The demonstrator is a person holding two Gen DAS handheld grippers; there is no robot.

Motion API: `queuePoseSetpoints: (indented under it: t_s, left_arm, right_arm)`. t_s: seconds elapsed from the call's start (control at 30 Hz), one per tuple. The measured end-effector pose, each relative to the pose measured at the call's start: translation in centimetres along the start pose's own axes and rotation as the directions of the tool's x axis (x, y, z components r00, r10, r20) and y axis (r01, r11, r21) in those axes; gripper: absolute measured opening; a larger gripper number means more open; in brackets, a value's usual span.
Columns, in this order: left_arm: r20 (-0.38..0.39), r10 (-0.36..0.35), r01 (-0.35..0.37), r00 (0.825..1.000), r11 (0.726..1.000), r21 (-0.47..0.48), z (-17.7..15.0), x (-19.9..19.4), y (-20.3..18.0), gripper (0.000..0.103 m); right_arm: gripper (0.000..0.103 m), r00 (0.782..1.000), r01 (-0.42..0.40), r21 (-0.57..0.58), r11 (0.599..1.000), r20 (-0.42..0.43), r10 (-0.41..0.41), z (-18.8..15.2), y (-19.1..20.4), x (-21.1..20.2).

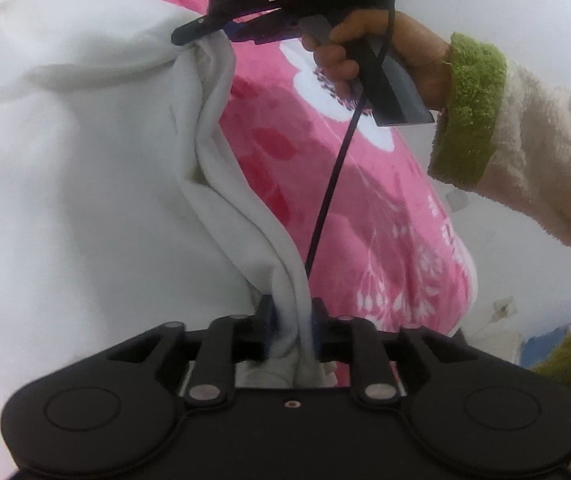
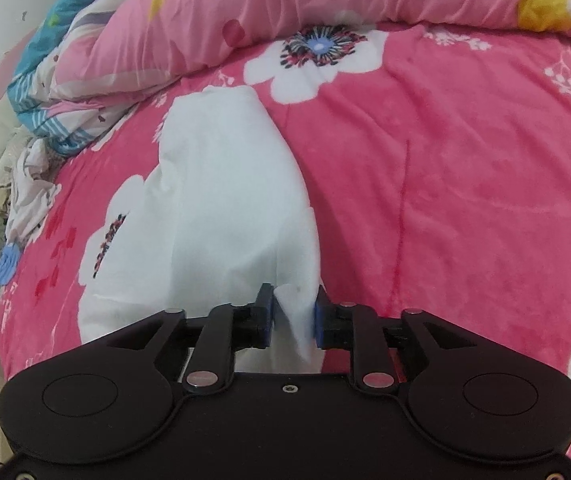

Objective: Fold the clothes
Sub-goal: 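Lift the hem and fold it toward the collar, then open both tools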

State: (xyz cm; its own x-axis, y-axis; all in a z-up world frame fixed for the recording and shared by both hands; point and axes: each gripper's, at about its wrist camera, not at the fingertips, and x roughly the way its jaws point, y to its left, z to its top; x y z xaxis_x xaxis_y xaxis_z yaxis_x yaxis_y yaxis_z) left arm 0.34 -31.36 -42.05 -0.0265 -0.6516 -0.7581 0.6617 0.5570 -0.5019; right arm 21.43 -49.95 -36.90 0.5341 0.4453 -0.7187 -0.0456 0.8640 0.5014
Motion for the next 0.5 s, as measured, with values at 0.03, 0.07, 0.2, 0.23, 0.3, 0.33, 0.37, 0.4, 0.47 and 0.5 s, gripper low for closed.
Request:
queuePoseSetpoints:
  t_s: [0.03, 0.07, 0.2, 0.23, 0.3, 0.33, 0.37, 0.4, 0.47, 0.5]
  left_arm:
    - [-0.002, 0.006, -0.006, 1.0, 1.0, 0.027, 0.0, -0.7, -0.4, 0.032]
    - [-0.004, 0.013, -0.013, 1.0, 0.998, 0.055, 0.0, -1.5, -0.8, 0.038]
    - [-0.046, 0.0, 0.005, 0.999, 0.993, 0.118, -0.5, -3.7, -1.3, 0.041]
    - [-0.069, -0.014, 0.023, 0.998, 0.992, 0.122, -0.6, -4.2, -1.2, 0.042]
    - [-0.094, -0.033, 0.045, 0.995, 0.991, 0.129, -0.8, -4.9, -1.3, 0.043]
    - [-0.102, -0.043, 0.058, 0.994, 0.988, 0.141, -1.0, -5.6, -1.2, 0.046]
    - [-0.11, -0.053, 0.07, 0.993, 0.986, 0.153, -1.2, -6.3, -1.1, 0.048]
    - [-0.112, -0.058, 0.075, 0.992, 0.985, 0.156, -1.3, -6.5, -1.2, 0.049]
    - [-0.124, -0.083, 0.102, 0.989, 0.983, 0.154, -1.3, -7.9, -0.5, 0.054]
    - [-0.133, -0.094, 0.114, 0.987, 0.981, 0.155, -1.2, -8.3, -0.1, 0.055]
  right_arm:
    - [0.036, 1.0, -0.018, 0.018, 1.0, 0.025, 0.018, -0.4, -0.2, -1.0]
    - [0.04, 0.998, -0.031, 0.033, 0.999, 0.053, 0.029, -0.9, -0.3, -2.2]
    - [0.043, 0.992, -0.054, 0.088, 0.995, 0.119, 0.043, -3.0, -0.5, -6.4]
    - [0.043, 0.989, -0.07, 0.122, 0.99, 0.135, 0.053, -4.2, -0.5, -8.2]
    - [0.045, 0.987, -0.073, 0.163, 0.984, 0.151, 0.049, -6.1, -0.3, -10.5]
    - [0.045, 0.987, -0.064, 0.185, 0.981, 0.156, 0.035, -7.5, 0.0, -11.9]
    - [0.045, 0.987, -0.055, 0.208, 0.977, 0.16, 0.021, -8.9, 0.3, -13.3]
    - [0.045, 0.987, -0.042, 0.232, 0.972, 0.162, 0.004, -10.3, 0.7, -14.6]
    - [0.045, 0.988, 0.0, 0.299, 0.954, 0.15, -0.047, -13.9, 1.9, -17.3]
    - [0.045, 0.989, 0.025, 0.336, 0.942, 0.13, -0.072, -15.9, 2.8, -18.5]
